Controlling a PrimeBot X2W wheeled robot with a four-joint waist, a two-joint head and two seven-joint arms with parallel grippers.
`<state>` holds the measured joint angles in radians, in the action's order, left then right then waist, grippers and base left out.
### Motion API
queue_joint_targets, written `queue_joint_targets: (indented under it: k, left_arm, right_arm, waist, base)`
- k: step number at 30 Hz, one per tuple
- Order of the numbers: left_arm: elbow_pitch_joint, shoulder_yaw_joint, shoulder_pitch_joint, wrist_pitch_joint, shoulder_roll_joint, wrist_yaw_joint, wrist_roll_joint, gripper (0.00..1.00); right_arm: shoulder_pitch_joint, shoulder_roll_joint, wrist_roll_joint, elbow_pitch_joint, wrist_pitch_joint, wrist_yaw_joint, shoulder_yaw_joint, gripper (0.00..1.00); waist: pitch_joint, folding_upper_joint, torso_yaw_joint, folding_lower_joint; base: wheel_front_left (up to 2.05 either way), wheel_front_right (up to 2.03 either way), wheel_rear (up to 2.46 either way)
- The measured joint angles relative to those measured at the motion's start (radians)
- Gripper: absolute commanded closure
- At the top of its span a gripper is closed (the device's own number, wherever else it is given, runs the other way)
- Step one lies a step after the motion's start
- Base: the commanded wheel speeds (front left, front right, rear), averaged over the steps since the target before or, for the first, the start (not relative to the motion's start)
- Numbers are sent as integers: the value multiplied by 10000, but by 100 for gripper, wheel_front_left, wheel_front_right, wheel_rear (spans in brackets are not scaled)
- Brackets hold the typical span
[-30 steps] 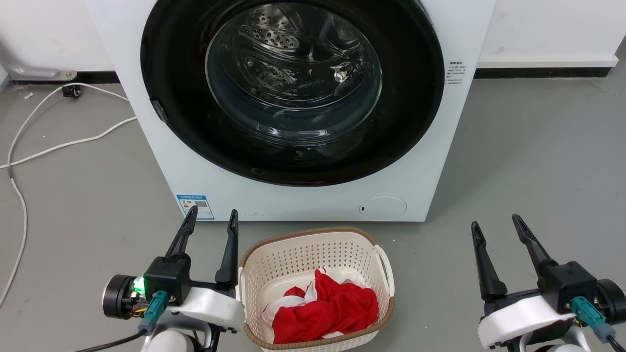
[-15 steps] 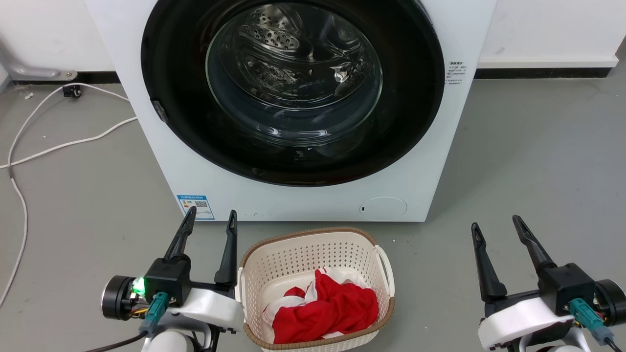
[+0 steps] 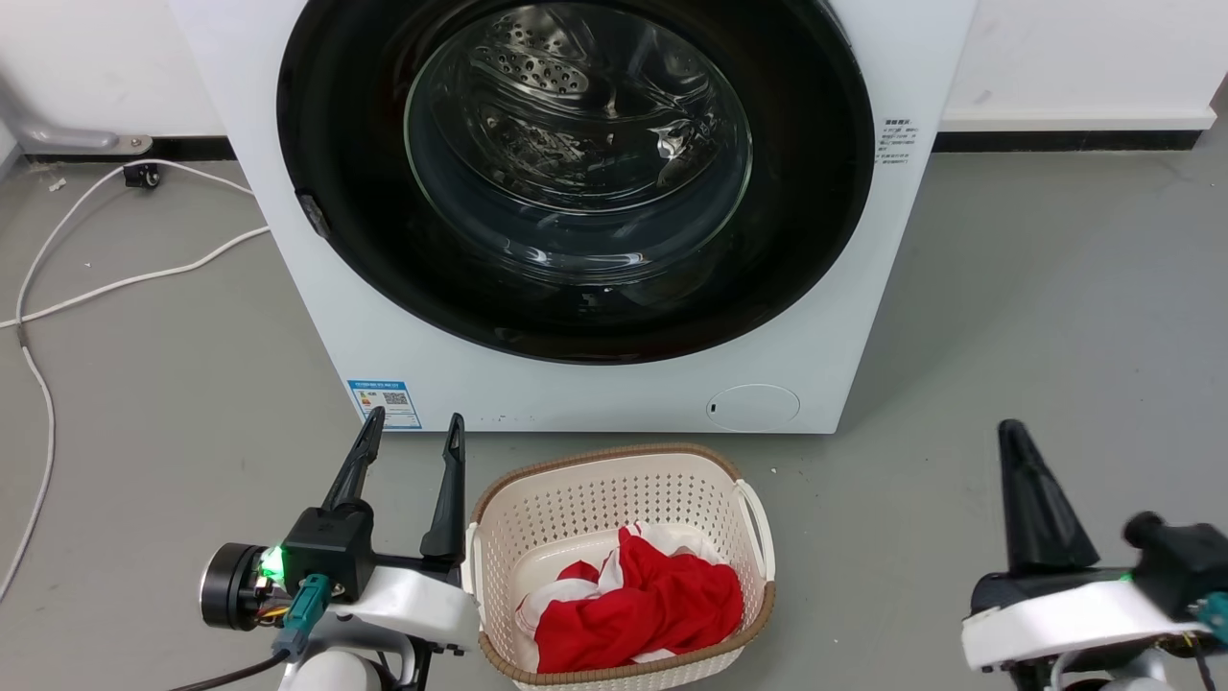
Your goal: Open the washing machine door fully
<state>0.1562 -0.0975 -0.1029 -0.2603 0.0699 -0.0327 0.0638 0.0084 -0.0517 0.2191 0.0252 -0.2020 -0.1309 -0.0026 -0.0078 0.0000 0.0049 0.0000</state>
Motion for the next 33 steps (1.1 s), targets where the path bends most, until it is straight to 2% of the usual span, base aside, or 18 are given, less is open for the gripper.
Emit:
queue_joint_targets:
  k: [1,5,11,14,18,23,25,26,27,28,33]
  left_arm:
    - [-6,8,1,0,-23,0,-8,0]
    - [-8,42,10,0,-38,2,-8,0]
    - [-35,96,13,0,-63,25,-6,0]
    - [-58,132,13,0,-77,61,-6,0]
    - [-138,167,4,-4,-86,61,-12,0]
    - [-230,209,-123,-29,-104,98,-23,0]
    - [-272,209,-259,-29,-117,105,-23,0]
    - [-272,209,-259,-29,-117,105,-23,0]
    - [-322,194,-394,-29,-127,107,-23,0]
    - [-322,194,-394,-29,-127,107,-23,0]
    - [-454,176,-656,-29,-136,104,-69,0]
  right_arm:
    - [-74,2,1852,86,-165,0,-180,100]
    - [-283,2,4376,109,-366,0,-512,100]
    - [-812,4,10573,399,-424,0,-934,100]
    - [-1308,13,12360,545,-163,2,-1342,100]
    - [-2187,-56,13716,1170,487,2,-1992,100]
    - [-3820,-963,14870,2491,1346,2,-2188,100]
    - [-4526,-1459,14905,3062,1509,2,-2079,100]
    - [-4526,-1459,14905,3062,1509,2,-2079,100]
    - [-5282,-1918,14962,3716,1707,2,-1856,100]
    - [-5282,-1918,14962,3716,1707,2,-1856,100]
    - [-7554,-2991,14801,5455,2295,2,-1078,100]
  waist:
    - [0,0,11,0]
    - [-10,0,9,0]
    - [18,0,-18,0]
    - [47,0,-46,0]
    - [138,0,-68,0]
    - [374,0,-41,0]
    - [506,0,-17,0]
    - [506,0,-17,0]
    - [660,0,3,0]
    - [660,0,3,0]
    - [1088,0,50,0]
  base:
    - [0,0,0]
    - [0,0,0]
    - [0,0,0]
    - [0,0,0]
    - [0,0,0]
    - [0,0,0]
    - [0,0,0]
    - [0,0,0]
    - [0,0,0]
    - [0,0,0]
    - [0,0,0]
